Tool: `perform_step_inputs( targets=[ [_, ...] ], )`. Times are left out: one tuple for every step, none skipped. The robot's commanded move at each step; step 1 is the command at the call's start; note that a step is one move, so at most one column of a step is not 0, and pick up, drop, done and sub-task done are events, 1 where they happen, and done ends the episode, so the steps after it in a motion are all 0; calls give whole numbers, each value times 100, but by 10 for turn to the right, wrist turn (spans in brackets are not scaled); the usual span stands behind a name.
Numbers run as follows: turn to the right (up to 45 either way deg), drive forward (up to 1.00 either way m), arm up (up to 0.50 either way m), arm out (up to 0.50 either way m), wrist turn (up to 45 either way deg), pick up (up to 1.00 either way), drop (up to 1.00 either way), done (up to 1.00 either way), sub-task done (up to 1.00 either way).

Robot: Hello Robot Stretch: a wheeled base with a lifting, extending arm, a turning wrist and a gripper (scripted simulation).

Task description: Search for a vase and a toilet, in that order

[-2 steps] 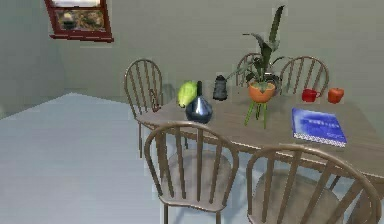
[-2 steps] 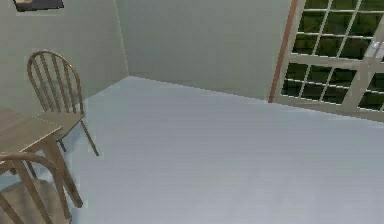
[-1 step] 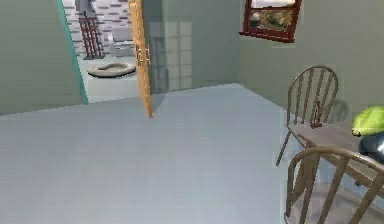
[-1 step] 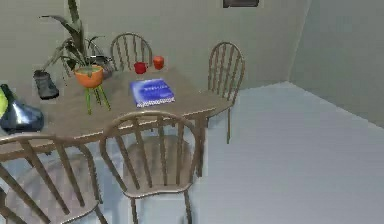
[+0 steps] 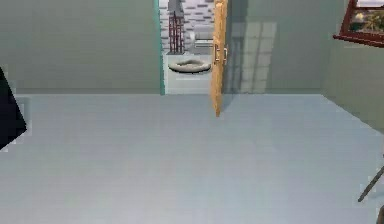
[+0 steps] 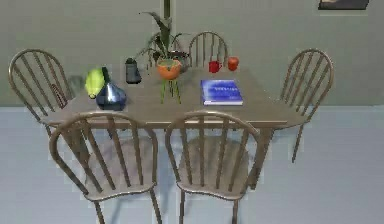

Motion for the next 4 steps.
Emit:
perform_step_inputs(
  targets=[
    [0, 100, 0, 0, 0, 0, 0, 0, 0],
    [0, 100, 0, 0, 0, 0, 0, 0, 0],
    [0, 100, 0, 0, 0, 0, 0, 0, 0],
    [0, 75, 0, 0, 0, 0, 0, 0, 0]
  ],
)
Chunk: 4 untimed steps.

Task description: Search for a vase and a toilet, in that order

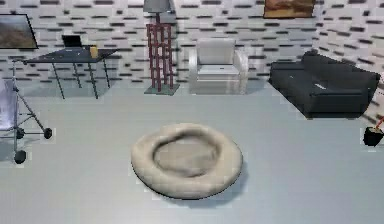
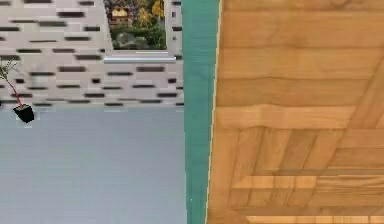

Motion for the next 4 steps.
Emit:
perform_step_inputs(
  targets=[
    [-450, 0, 0, 0, 0, 0, 0, 0, 0],
    [-120, 0, 0, 0, 0, 0, 0, 0, 0],
    [0, 45, 0, 0, 0, 0, 0, 0, 0],
    [-210, 0, 0, 0, 0, 0, 0, 0, 0]
  ],
)
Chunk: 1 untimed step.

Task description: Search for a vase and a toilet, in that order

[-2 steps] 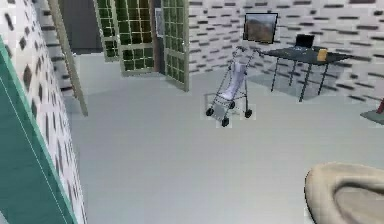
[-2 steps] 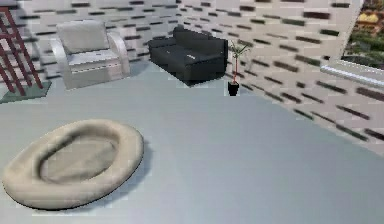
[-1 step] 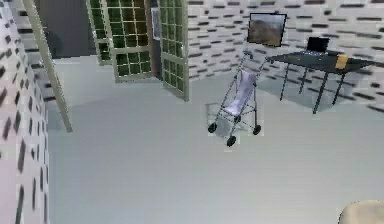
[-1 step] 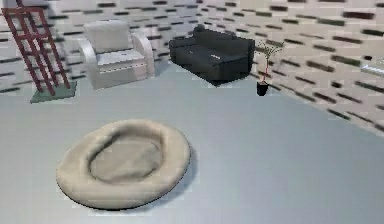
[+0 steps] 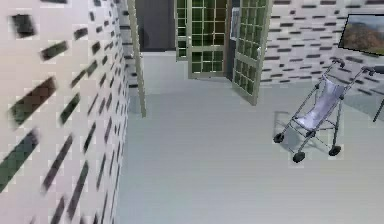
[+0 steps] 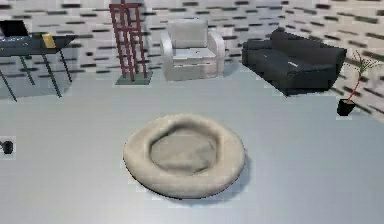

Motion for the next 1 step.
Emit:
perform_step_inputs(
  targets=[
    [-30, 0, 0, 0, 0, 0, 0, 0, 0]
  ],
)
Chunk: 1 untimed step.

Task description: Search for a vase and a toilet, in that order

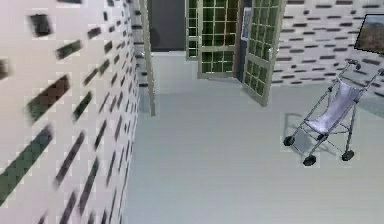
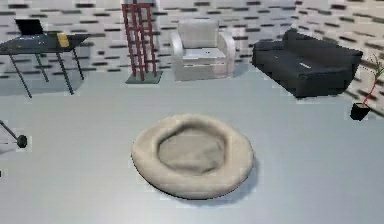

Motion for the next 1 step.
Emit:
perform_step_inputs(
  targets=[
    [450, 0, 0, 0, 0, 0, 0, 0, 0]
  ],
)
